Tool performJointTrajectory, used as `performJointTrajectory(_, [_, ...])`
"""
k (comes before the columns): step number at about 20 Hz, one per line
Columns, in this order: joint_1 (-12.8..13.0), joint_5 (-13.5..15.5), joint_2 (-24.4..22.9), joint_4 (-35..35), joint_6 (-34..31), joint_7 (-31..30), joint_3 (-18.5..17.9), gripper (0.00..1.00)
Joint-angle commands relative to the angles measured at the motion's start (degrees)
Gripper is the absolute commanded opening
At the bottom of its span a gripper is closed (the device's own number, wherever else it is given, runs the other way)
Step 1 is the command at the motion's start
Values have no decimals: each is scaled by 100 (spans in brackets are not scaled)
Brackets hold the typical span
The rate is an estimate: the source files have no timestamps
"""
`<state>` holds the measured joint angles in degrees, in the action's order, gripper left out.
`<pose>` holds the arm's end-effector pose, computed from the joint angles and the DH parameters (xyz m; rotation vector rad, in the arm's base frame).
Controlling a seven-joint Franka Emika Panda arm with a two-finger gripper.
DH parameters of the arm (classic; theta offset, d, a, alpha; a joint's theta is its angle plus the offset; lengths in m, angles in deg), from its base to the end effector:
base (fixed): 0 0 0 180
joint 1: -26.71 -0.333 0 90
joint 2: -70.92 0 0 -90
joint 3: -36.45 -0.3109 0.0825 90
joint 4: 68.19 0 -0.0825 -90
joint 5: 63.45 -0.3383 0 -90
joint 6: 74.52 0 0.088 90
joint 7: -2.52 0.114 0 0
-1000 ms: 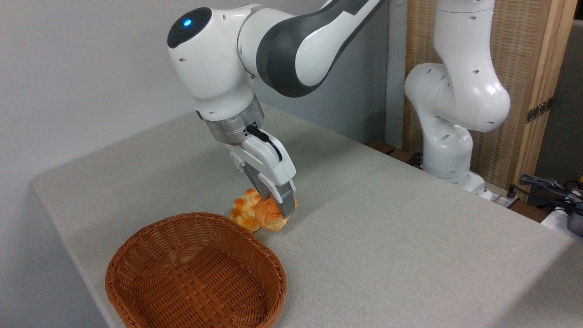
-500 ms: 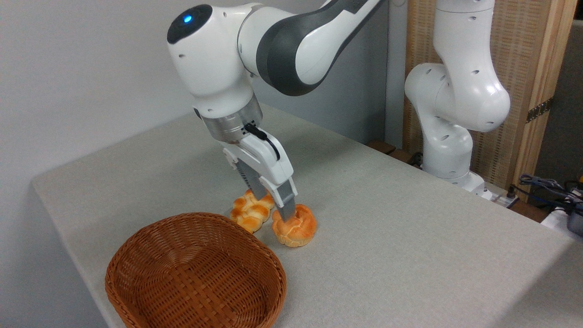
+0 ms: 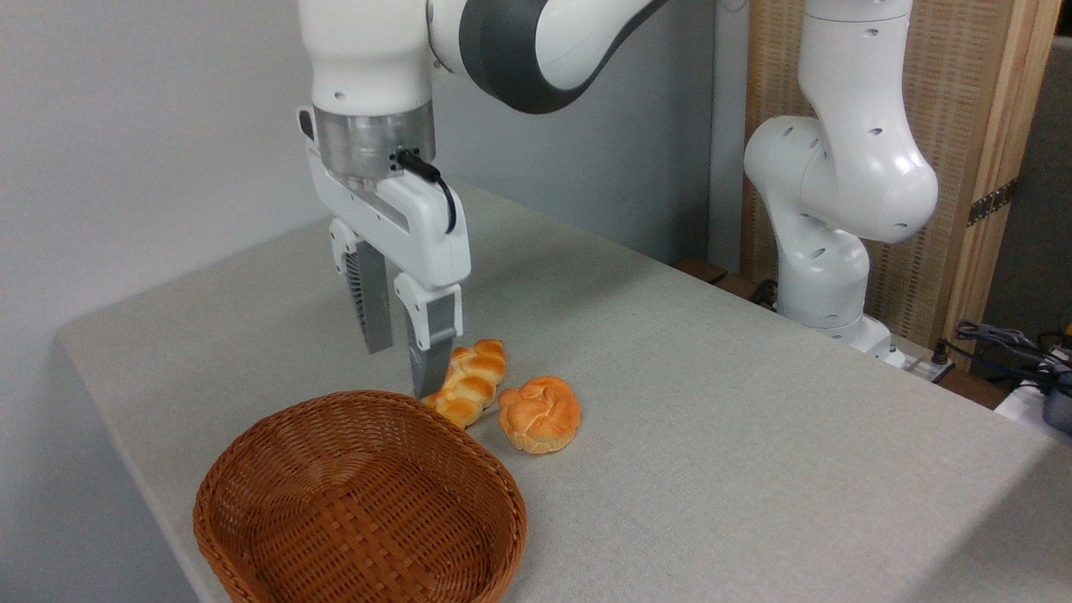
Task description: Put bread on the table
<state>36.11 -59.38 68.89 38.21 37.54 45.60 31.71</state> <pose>0.5201 -0.0470 0.5415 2.8583 -1.2267 0.2333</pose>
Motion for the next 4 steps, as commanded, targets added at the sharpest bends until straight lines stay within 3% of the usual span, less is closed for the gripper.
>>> performJointTrajectory(1, [10, -91, -104, -224, 36, 8, -27, 100])
performJointTrajectory(4, [-26, -38, -113, -225, 27, -9, -98, 100])
